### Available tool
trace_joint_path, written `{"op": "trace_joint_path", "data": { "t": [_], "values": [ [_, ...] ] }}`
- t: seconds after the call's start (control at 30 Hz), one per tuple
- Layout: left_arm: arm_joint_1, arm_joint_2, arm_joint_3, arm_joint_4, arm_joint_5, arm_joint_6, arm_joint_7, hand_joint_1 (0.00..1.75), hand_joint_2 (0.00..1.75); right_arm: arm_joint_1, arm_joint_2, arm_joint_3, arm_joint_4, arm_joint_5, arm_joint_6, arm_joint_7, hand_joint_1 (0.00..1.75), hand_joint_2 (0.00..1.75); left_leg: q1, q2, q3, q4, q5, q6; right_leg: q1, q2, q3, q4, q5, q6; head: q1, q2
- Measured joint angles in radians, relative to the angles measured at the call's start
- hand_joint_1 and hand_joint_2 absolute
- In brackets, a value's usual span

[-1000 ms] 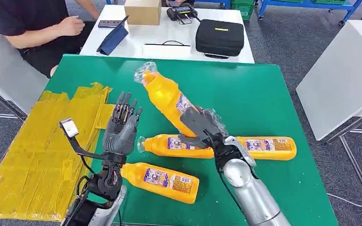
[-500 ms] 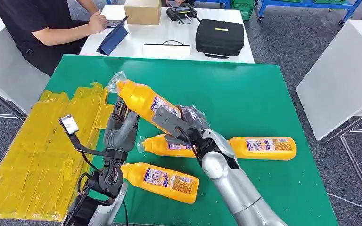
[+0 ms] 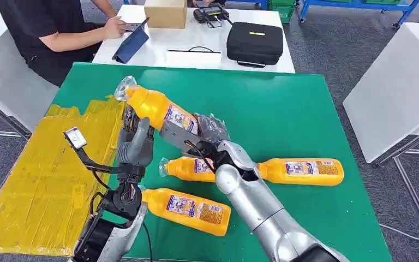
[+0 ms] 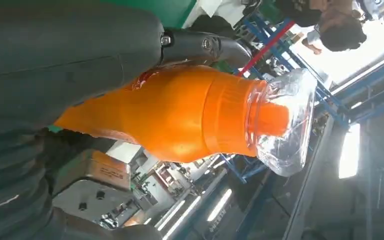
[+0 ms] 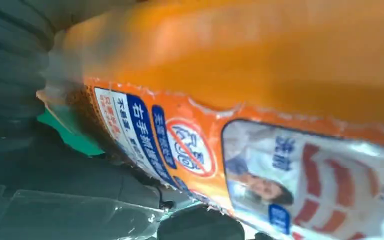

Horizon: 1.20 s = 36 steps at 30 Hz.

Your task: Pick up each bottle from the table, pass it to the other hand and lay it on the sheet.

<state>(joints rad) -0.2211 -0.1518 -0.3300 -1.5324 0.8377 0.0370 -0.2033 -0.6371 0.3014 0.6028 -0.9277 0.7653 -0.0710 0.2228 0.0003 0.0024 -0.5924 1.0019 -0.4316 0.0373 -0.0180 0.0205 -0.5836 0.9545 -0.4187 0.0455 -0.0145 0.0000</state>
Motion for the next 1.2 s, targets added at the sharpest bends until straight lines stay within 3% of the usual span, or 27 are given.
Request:
{"op": "trace_joint_path", "data": {
  "t": [0.5,0.97,1.0,1.03,1.07,1.2],
  "values": [
    [0.005,-0.003,0.014,0.088,0.009,0.026,-0.034,0.00,1.75,-0.055,0.022,0.241,0.122,0.007,-0.048,0.008,1.75,1.75,0.000,0.000,-0.001,0.000,0.000,-0.001,0.000,0.000,-0.002,0.001,0.000,0.000,0.000,0.000],
    [0.008,-0.003,0.019,0.101,0.017,0.028,-0.042,0.00,1.75,-0.075,0.021,0.291,0.140,0.001,-0.046,0.015,1.75,1.75,0.000,0.000,-0.001,0.000,0.000,-0.001,0.000,0.000,-0.002,0.001,0.000,0.000,0.000,0.000],
    [0.008,-0.003,0.019,0.101,0.017,0.028,-0.042,0.24,1.75,-0.075,0.021,0.291,0.140,0.001,-0.046,0.015,1.75,1.75,0.000,0.000,-0.001,0.000,0.000,-0.001,0.000,0.000,-0.002,0.001,0.000,0.000,0.000,0.000],
    [0.008,-0.003,0.019,0.101,0.017,0.028,-0.042,1.52,1.75,-0.075,0.021,0.292,0.140,0.001,-0.046,0.015,1.75,1.75,0.000,0.000,-0.001,0.000,0.000,-0.001,0.000,0.000,-0.002,0.001,0.000,0.000,0.000,0.000],
    [0.008,-0.003,0.019,0.101,0.017,0.029,-0.042,1.75,1.75,-0.075,0.021,0.292,0.140,0.001,-0.046,0.015,1.75,1.75,0.000,0.000,-0.001,0.000,0.000,-0.001,0.000,0.000,-0.002,0.001,0.000,0.000,0.000,0.000],
    [0.009,-0.003,0.020,0.101,0.009,0.045,-0.042,1.75,1.75,-0.073,0.021,0.301,0.144,0.016,-0.042,0.014,1.75,1.75,0.000,0.000,-0.001,0.000,0.000,-0.001,0.000,0.000,-0.002,0.001,0.000,0.000,0.000,0.000]
  ]
}}
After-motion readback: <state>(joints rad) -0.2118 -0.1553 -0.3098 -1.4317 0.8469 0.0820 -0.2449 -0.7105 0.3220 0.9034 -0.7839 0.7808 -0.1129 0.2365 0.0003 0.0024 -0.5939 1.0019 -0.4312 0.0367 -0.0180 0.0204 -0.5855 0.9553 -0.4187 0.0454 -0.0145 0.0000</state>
